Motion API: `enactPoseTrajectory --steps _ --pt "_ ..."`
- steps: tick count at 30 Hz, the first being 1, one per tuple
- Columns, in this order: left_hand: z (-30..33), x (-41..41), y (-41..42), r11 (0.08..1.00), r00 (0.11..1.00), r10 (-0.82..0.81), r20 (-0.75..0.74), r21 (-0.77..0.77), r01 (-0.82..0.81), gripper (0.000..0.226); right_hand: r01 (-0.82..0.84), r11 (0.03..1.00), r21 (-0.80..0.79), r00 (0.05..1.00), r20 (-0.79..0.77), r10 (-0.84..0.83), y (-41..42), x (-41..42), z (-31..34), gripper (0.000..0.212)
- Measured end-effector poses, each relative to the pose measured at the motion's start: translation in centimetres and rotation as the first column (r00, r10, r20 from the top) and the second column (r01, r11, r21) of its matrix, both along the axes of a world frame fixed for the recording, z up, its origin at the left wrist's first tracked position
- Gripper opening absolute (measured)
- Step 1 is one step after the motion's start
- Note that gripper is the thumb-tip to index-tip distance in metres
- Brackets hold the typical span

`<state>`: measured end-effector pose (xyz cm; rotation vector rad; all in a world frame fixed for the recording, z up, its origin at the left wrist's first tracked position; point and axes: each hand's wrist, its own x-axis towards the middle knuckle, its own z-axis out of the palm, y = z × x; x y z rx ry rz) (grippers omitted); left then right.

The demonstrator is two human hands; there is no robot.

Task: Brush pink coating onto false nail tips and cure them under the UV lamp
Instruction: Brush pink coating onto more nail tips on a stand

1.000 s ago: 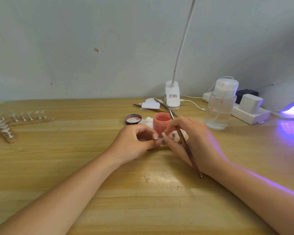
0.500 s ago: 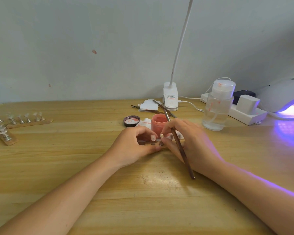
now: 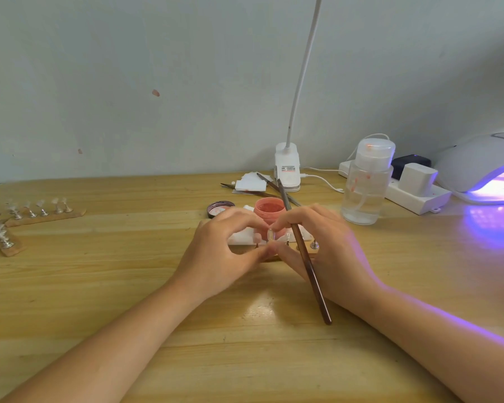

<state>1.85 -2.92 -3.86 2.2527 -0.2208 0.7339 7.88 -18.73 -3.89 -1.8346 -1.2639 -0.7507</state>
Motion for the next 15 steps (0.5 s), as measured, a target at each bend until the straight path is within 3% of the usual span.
enactPoseTrajectory --steps 5,10,15 --pt "-0.06 -0.03 -0.27 0.997 0.996 0.033 0.081 0.074 -0.039 0.026 -0.037 0.999 0.033 0.999 -0.008 0.037 -0.10 -0.23 0.12 0.020" --pt "0.00 -0.08 -0.27 1.000 0.990 0.014 0.144 0.013 -0.016 0.008 -0.052 0.998 0.034 0.998 -0.035 0.053 -0.26 -0.35 0.08 0.026" --pt "-0.04 0.13 0.00 0.995 0.971 0.056 0.230 -0.095 -0.035 0.021 -0.073 0.975 0.209 0.970 -0.212 0.118 -0.45 -0.32 0.58 0.013"
